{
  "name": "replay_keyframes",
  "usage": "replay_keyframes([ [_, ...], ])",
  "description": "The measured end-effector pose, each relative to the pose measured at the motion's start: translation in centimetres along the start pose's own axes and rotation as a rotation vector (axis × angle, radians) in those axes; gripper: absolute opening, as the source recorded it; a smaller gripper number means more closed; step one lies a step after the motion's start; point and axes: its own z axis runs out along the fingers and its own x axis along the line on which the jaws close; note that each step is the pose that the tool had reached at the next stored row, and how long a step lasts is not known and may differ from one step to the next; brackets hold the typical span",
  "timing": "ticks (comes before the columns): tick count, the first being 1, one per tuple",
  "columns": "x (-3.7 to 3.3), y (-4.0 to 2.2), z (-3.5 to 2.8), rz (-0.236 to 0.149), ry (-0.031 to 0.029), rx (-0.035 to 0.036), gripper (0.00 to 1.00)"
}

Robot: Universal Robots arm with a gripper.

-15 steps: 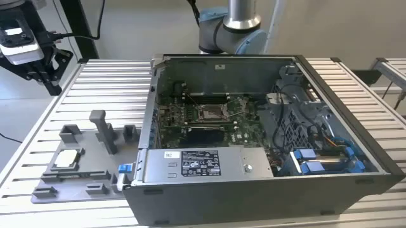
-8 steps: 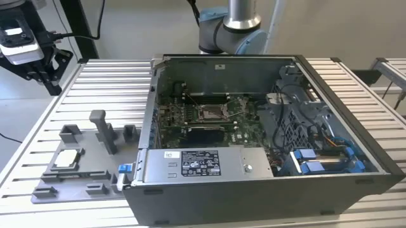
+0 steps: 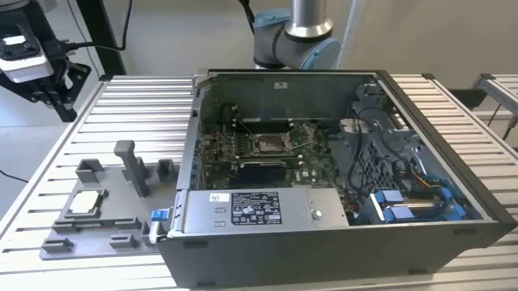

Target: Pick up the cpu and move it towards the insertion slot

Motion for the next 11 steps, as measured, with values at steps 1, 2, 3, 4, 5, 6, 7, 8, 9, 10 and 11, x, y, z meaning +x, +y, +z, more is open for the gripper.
replay_keyframes([
  [1,0.18,-0.02,-0.01,0.0,-0.0004,0.0001,0.0],
  [2,0.34,-0.1,-0.01,0.0,-0.0011,0.0,0.0],
  [3,0.48,-0.24,-0.01,0.0,-0.0019,0.0001,0.0],
  [4,0.63,-0.46,-0.02,0.0,-0.0024,0.0,0.0],
  [5,0.73,-0.76,-0.02,0.0,-0.0027,0.0,0.0],
  [6,0.81,-1.08,-0.03,0.0,-0.0026,0.0,0.0],
  [7,0.9,-1.37,-0.05,0.0,-0.0026,0.0001,0.0],
  [8,1.04,-1.62,-0.06,0.0,-0.0026,0.0001,0.0],
  [9,1.17,-1.78,-0.06,0.0,-0.0027,0.0,0.0],
  [10,1.26,-1.87,-0.06,0.0,-0.0026,0.0,0.0],
  [11,1.3,-1.89,-0.05,0.0,-0.0026,0.0001,0.0],
])
